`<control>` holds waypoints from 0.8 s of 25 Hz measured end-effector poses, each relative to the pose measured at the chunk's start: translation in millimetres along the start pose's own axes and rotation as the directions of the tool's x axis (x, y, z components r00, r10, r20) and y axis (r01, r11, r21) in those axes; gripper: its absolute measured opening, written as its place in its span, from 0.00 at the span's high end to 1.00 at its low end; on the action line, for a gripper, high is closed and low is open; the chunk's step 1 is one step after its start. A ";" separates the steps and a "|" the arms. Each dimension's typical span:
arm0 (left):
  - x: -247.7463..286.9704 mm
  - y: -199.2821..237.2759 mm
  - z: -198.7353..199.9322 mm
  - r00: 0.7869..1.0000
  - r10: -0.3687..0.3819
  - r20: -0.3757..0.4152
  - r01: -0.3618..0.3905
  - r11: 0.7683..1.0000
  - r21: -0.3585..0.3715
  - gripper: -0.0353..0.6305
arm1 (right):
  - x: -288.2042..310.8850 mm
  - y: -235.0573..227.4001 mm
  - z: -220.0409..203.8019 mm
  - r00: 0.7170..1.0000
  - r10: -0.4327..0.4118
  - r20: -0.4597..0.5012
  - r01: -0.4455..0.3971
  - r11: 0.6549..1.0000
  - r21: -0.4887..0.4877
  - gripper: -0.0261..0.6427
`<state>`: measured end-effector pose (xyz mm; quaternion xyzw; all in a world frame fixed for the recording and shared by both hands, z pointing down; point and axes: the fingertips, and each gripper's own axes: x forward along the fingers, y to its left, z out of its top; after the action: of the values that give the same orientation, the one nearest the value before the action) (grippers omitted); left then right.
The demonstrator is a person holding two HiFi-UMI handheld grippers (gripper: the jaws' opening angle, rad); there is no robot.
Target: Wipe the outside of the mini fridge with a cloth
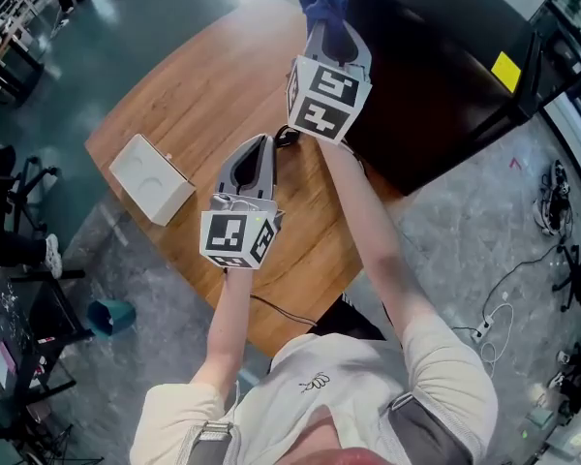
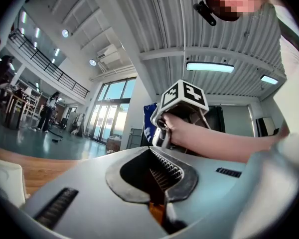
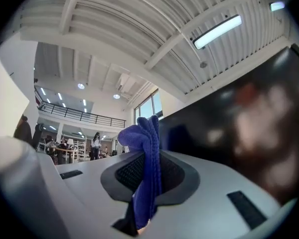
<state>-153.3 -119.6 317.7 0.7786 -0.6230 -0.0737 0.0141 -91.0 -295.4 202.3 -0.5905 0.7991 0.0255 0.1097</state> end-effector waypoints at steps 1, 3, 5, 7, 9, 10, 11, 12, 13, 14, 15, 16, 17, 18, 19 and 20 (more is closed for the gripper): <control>-2.0 6.1 -2.2 1.000 0.009 -0.008 -0.009 1.000 0.015 0.94 | 9.7 5.5 -3.4 1.000 0.001 -0.009 -0.001 1.000 -0.002 0.87; -6.7 21.0 -6.4 0.999 0.033 -0.018 -0.032 0.999 0.020 0.94 | 24.2 16.6 -6.9 1.000 -0.004 -0.005 0.004 1.000 -0.029 0.87; -12.1 36.1 -9.2 0.998 0.063 -0.020 -0.063 0.998 0.006 0.94 | 34.4 24.7 -11.3 1.000 -0.016 -0.002 0.016 0.998 -0.060 0.87; -15.5 46.1 -10.8 0.996 0.085 -0.022 -0.085 0.996 -0.001 0.94 | 41.3 27.8 -16.3 0.999 -0.031 -0.008 0.030 0.996 -0.083 0.87; -14.9 50.2 -11.3 0.996 0.092 -0.023 -0.092 0.996 -0.001 0.94 | 47.1 25.8 -22.8 0.998 -0.052 -0.020 0.049 0.993 -0.104 0.87; -13.7 51.1 -11.0 0.995 0.093 -0.021 -0.093 0.996 -0.001 0.94 | 49.7 23.9 -26.6 0.998 -0.061 -0.028 0.058 0.992 -0.113 0.87; -12.4 51.6 -10.5 0.995 0.094 -0.019 -0.094 0.996 -0.001 0.94 | 51.8 22.0 -29.3 0.997 -0.068 -0.032 0.064 0.991 -0.120 0.87; -10.9 51.6 -9.7 0.995 0.094 -0.015 -0.094 0.996 -0.002 0.94 | 53.3 20.5 -30.7 0.997 -0.072 -0.033 0.068 0.990 -0.124 0.87; -9.2 51.0 -8.9 0.996 0.093 -0.012 -0.093 0.996 -0.003 0.94 | 54.4 19.0 -31.6 0.997 -0.076 -0.034 0.071 0.990 -0.126 0.87; -7.4 49.9 -8.2 0.996 0.091 -0.009 -0.091 0.996 -0.004 0.94 | 55.1 17.5 -32.0 0.996 -0.079 -0.034 0.074 0.989 -0.130 0.87; -5.5 48.2 -7.9 0.996 0.088 -0.008 -0.088 0.996 -0.005 0.94 | 55.3 15.9 -31.8 0.996 -0.083 -0.031 0.078 0.987 -0.137 0.87; -3.7 46.0 -7.8 0.996 0.084 -0.007 -0.084 0.996 -0.004 0.94 | 55.0 14.3 -31.3 0.996 -0.087 -0.028 0.082 0.986 -0.147 0.87; -2.0 43.5 -7.8 0.997 0.079 -0.008 -0.079 0.997 -0.004 0.94 | 54.2 12.9 -31.0 0.996 -0.090 -0.025 0.085 0.984 -0.157 0.87; -0.6 41.1 -7.7 0.997 0.074 -0.008 -0.074 0.997 -0.004 0.94 | 52.9 11.6 -30.6 0.995 -0.092 -0.024 0.087 0.982 -0.166 0.87; 0.4 38.8 -7.2 0.998 0.070 -0.008 -0.070 0.998 -0.003 0.94 | 50.9 10.3 -30.0 0.995 -0.095 -0.022 0.089 0.980 -0.175 0.87; 1.1 36.6 -6.6 0.998 0.067 -0.009 -0.067 0.998 -0.002 0.94 | 48.2 8.5 -29.1 0.995 -0.097 -0.020 0.092 0.979 -0.183 0.87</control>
<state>-187.6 -129.3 328.3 0.7577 -0.6485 -0.0702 0.0202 -116.7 -343.0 220.0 -0.6356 0.7660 0.0846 0.0450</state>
